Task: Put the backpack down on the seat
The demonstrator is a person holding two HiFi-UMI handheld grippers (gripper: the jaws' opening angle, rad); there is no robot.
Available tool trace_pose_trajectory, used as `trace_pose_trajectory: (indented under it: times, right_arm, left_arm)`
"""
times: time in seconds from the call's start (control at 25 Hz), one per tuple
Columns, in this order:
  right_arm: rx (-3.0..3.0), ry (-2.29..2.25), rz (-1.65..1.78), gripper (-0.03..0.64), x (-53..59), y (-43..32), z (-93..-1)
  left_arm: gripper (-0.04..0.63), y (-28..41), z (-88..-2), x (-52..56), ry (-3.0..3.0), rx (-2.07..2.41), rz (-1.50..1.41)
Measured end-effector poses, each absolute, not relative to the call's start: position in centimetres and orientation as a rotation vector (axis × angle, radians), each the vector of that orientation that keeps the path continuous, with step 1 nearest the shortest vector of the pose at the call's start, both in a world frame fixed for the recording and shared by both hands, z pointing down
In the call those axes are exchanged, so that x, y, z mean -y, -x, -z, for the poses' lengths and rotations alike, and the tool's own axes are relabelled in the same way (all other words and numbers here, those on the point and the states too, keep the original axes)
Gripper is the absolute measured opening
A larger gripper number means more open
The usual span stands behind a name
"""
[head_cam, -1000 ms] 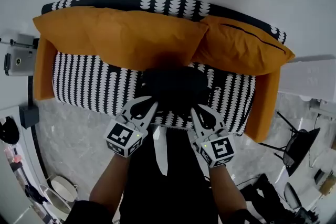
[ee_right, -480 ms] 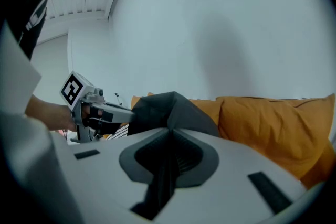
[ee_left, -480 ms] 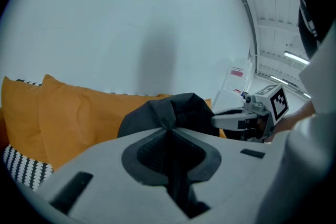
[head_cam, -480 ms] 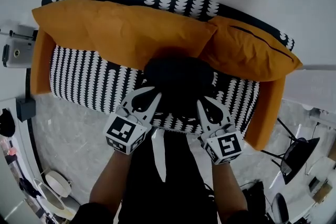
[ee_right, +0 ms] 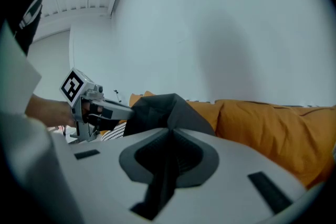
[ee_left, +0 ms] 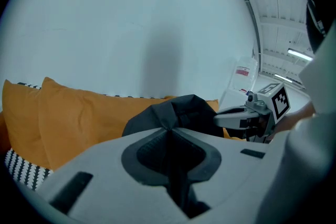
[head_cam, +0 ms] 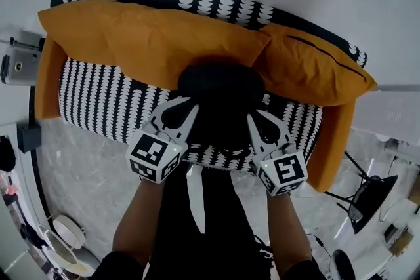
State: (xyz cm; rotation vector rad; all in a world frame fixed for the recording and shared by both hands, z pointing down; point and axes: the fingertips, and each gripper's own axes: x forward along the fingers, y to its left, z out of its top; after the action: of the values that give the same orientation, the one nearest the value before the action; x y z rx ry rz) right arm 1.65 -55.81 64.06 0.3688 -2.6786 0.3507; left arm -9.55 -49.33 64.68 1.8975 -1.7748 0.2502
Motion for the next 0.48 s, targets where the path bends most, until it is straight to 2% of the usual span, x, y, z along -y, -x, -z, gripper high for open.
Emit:
trace_pose_trajectory:
  times: [0.48]
  right_arm:
    - [2.68,-0.437,-0.31,0.038,57.4,-1.0,-64.9]
  left_arm:
    - [0.04,10.3,-65.4,50.7,-1.915,1.811,-0.309]
